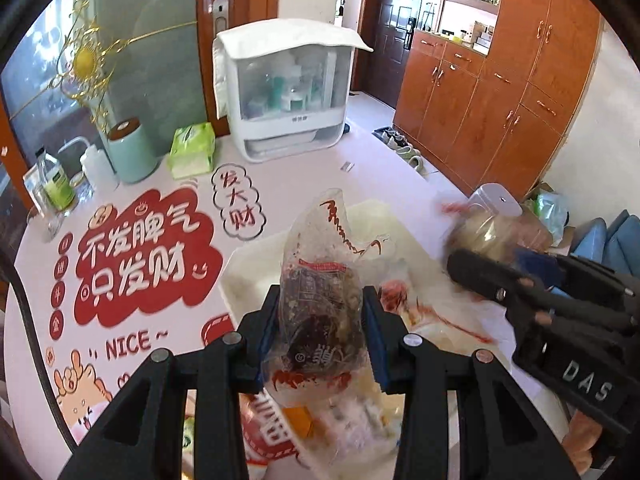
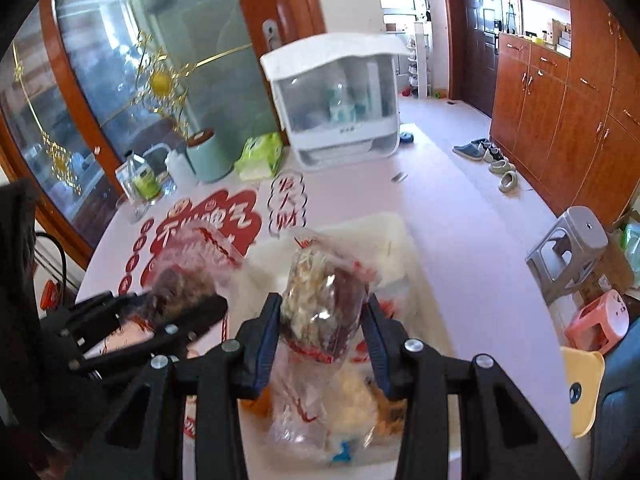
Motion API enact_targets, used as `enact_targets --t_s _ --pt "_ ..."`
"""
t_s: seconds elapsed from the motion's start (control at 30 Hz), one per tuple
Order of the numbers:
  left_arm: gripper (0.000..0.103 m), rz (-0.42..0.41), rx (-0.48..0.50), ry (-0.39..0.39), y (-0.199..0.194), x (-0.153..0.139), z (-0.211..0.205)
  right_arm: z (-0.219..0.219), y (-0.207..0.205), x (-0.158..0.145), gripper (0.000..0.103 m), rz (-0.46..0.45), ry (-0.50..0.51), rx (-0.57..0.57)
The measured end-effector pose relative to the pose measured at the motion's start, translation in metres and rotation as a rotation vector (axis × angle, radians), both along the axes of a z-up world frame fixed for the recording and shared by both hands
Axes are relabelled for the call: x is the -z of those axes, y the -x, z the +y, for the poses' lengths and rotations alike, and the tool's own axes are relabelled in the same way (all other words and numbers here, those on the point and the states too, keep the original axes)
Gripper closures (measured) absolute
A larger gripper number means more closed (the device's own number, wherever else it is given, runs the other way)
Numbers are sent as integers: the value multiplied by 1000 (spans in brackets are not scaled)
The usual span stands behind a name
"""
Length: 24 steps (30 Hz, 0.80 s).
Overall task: Organize snacks
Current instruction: 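Carry both nut bags over the white tray and release them inside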
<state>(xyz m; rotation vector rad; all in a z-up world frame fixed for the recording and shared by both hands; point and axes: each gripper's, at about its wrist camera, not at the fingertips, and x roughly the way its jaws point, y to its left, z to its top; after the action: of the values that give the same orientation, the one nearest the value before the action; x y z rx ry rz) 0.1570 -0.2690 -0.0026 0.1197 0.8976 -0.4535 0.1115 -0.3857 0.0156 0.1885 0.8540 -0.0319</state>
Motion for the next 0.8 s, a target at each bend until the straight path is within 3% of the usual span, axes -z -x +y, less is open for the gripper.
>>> enact_targets --t_s 0.3,0.33,0.4,0.43,0.6,0.8 --pt "63 -3 -58 -102 -47 19 -40 -29 -53 5 70 13 29 3" --pt "58 -9 -77 -121 -52 22 -42 -31 -59 7 70 20 30 5" --pt "17 0 -82 -136 -60 28 -45 -35 -68 12 70 34 26 9" --pt "12 4 -82 -140 -63 30 -46 -38 -70 13 70 40 20 12" --pt "11 27 -108 -187 -71 43 -45 -46 -68 23 70 53 13 21" --pt "11 55 -146 -139 -70 44 -28 -53 -62 35 70 79 6 25"
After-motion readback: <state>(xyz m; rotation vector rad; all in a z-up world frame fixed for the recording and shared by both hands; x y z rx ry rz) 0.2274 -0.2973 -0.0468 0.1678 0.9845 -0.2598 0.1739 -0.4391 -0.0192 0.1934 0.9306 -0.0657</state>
